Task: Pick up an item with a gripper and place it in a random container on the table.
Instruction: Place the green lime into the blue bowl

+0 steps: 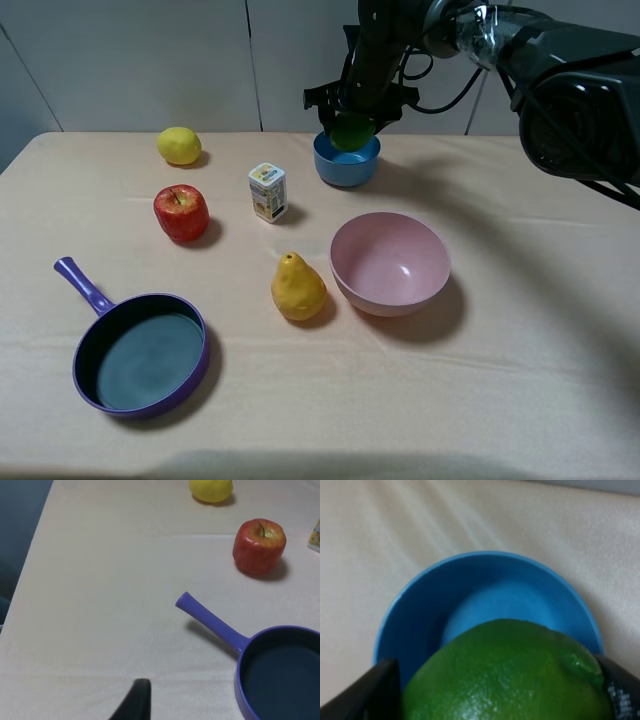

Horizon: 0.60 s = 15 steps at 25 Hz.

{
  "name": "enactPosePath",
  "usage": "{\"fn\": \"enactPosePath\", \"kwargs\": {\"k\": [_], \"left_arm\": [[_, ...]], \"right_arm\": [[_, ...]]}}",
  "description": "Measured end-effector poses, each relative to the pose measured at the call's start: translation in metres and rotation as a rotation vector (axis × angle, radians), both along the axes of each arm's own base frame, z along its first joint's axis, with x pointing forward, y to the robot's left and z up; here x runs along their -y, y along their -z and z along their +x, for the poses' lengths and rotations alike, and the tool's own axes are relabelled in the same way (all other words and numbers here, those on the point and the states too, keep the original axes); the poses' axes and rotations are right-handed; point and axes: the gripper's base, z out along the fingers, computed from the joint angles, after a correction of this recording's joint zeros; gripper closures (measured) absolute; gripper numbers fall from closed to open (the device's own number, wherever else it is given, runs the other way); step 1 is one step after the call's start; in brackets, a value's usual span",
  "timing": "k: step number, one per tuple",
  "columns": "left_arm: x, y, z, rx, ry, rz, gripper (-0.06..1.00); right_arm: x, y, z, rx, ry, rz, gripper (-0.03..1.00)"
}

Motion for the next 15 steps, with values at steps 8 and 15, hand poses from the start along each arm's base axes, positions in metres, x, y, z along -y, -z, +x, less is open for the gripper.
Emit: {"fn": "enactPosePath", "kwargs": {"k": [8, 15], "left_arm": [[0.000, 0.000, 0.000, 0.000, 0.000, 0.000, -0.02], [0.000, 0.000, 0.000, 0.000, 0.000, 0.000, -0.02]], "right_arm": [[0.003, 0.010, 0.004, 0.018, -0.005, -0.033, 0.43], [0.002, 0.011, 0.006, 0.039, -0.008, -0.028, 0.43]]}}
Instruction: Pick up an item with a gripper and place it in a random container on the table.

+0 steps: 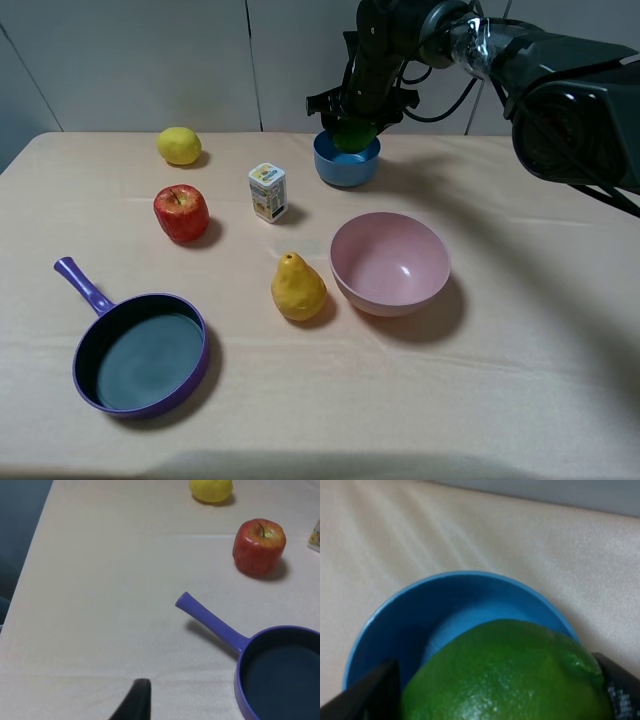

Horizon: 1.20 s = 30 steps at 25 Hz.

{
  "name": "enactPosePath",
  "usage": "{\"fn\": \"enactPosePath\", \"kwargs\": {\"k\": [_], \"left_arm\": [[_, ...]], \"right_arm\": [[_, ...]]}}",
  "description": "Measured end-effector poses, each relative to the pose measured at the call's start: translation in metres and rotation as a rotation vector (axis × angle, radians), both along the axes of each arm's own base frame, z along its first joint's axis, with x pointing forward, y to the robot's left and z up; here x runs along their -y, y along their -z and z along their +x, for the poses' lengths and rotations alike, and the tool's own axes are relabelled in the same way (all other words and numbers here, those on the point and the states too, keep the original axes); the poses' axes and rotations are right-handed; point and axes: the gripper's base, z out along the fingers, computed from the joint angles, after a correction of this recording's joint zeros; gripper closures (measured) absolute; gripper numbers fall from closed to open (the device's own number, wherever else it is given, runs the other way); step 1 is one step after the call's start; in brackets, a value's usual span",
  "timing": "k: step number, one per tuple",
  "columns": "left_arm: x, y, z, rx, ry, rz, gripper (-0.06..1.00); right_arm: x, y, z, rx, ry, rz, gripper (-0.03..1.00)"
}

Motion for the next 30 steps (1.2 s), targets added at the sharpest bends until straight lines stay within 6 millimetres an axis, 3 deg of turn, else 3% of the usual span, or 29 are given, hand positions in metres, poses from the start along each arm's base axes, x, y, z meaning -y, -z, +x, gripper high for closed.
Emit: {"fn": "enactPosePath", "kwargs": {"k": [8, 11, 14, 25, 30], "left_arm": [[0.000, 0.000, 0.000, 0.000, 0.000, 0.000, -0.02], [0.000, 0.000, 0.000, 0.000, 0.000, 0.000, -0.02], [0.000, 0.000, 0.000, 0.000, 0.000, 0.000, -0.02], [0.000, 0.000, 0.000, 0.000, 0.000, 0.000, -0.02], [0.000, 0.000, 0.000, 0.000, 0.000, 0.000, -0.02]], "right_arm": [[0.000, 0.000, 0.000, -0.001, 0.000, 0.000, 0.43], [0.000, 0.000, 0.000, -0.001, 0.000, 0.000, 0.33], [0.000, 0.001, 0.000, -0.004, 0.000, 0.000, 0.29], [-0.001, 0.002, -0.001, -0.020, 0.003, 0.007, 0.27], [0.000, -0.008, -0.003, -0.045, -0.001, -0.004, 0.27]]}}
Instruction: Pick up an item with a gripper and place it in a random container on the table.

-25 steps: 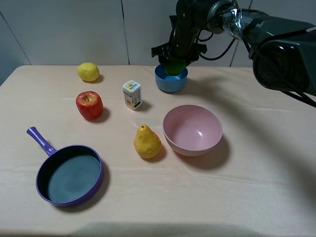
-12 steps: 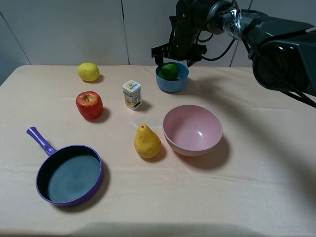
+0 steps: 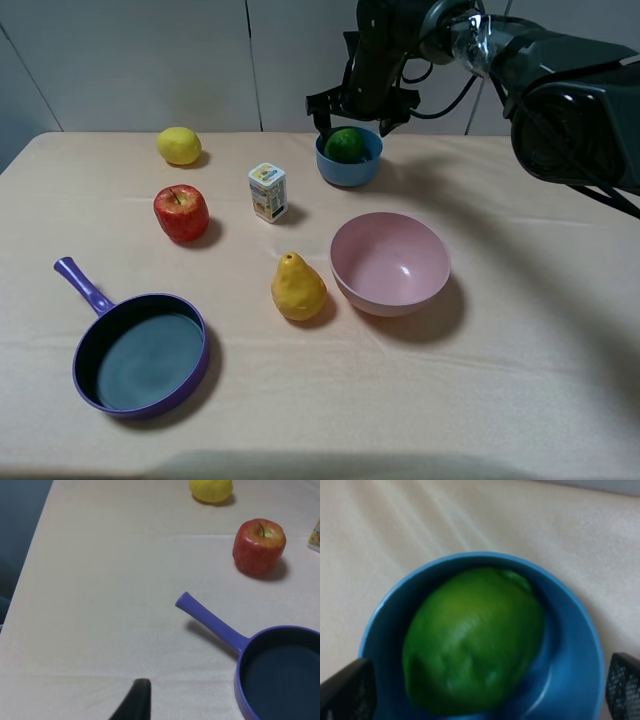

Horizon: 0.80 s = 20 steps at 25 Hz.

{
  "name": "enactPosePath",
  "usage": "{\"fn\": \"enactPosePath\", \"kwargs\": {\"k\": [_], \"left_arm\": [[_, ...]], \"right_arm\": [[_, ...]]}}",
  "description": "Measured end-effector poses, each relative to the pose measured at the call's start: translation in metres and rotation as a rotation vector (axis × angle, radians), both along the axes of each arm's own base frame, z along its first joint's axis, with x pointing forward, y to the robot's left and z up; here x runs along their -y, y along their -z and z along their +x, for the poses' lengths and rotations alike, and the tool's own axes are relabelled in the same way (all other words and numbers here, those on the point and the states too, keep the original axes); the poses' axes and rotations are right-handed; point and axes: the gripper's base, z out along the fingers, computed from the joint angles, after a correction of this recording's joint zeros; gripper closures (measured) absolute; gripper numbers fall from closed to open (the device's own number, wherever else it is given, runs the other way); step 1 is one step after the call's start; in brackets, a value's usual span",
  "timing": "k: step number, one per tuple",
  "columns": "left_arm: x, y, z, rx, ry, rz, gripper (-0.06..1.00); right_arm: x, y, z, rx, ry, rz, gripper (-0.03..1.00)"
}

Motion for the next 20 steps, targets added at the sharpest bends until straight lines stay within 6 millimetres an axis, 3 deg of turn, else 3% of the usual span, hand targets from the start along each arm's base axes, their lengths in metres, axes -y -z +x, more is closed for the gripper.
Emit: {"fn": "enactPosePath", "kwargs": {"k": [20], "left_arm": [[0.000, 0.000, 0.000, 0.000, 0.000, 0.000, -0.02]], "right_arm": [[0.000, -0.053, -0.014, -0.065, -0.129, -0.012, 0.27]]}}
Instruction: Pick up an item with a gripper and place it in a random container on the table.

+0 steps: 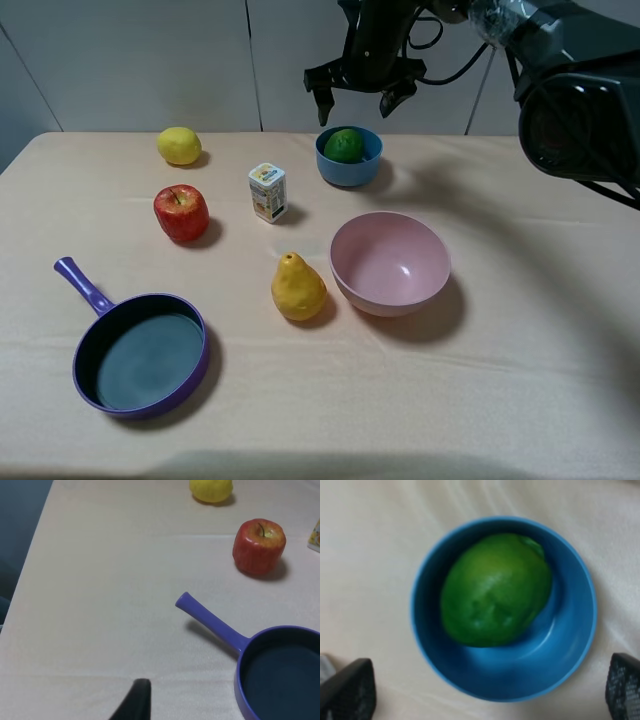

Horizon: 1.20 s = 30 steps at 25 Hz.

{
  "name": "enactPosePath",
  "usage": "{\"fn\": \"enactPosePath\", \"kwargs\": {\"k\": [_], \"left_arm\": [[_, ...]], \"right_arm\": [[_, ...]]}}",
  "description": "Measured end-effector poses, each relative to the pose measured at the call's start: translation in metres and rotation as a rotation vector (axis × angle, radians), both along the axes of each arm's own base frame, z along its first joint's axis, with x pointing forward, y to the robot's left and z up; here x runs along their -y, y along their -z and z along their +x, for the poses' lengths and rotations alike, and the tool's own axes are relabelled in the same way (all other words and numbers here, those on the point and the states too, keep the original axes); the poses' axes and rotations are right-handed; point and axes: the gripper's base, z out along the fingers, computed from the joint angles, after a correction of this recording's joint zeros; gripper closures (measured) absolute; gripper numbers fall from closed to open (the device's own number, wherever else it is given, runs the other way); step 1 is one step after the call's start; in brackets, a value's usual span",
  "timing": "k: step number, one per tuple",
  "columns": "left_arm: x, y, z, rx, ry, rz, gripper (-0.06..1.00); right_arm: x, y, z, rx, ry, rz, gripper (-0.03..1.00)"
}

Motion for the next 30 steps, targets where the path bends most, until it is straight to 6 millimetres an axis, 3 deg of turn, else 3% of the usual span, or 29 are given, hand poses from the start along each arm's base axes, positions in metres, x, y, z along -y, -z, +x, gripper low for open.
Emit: {"fn": "enactPosePath", "kwargs": {"k": [6, 11, 16, 23, 30], "left_arm": [[0.000, 0.000, 0.000, 0.000, 0.000, 0.000, -0.02], [0.000, 0.000, 0.000, 0.000, 0.000, 0.000, -0.02], [0.000, 0.000, 0.000, 0.000, 0.000, 0.000, -0.02], [0.000, 0.000, 0.000, 0.000, 0.000, 0.000, -0.02], [0.000, 0.000, 0.000, 0.000, 0.000, 0.000, -0.02]], "right_arm": [[-0.002, -0.026, -0.008, 0.037, -0.019, 0.029, 0.27], [-0.002, -0.046, -0.025, 0.026, -0.063, 0.037, 0.27], [0.006, -0.049, -0.049, -0.049, -0.097, 0.012, 0.27], [0.032, -0.074, -0.097, -0.096, -0.130, -0.021, 0.27], [0.066, -0.098, -0.157, -0.124, -0.131, -0.035, 0.27]]}}
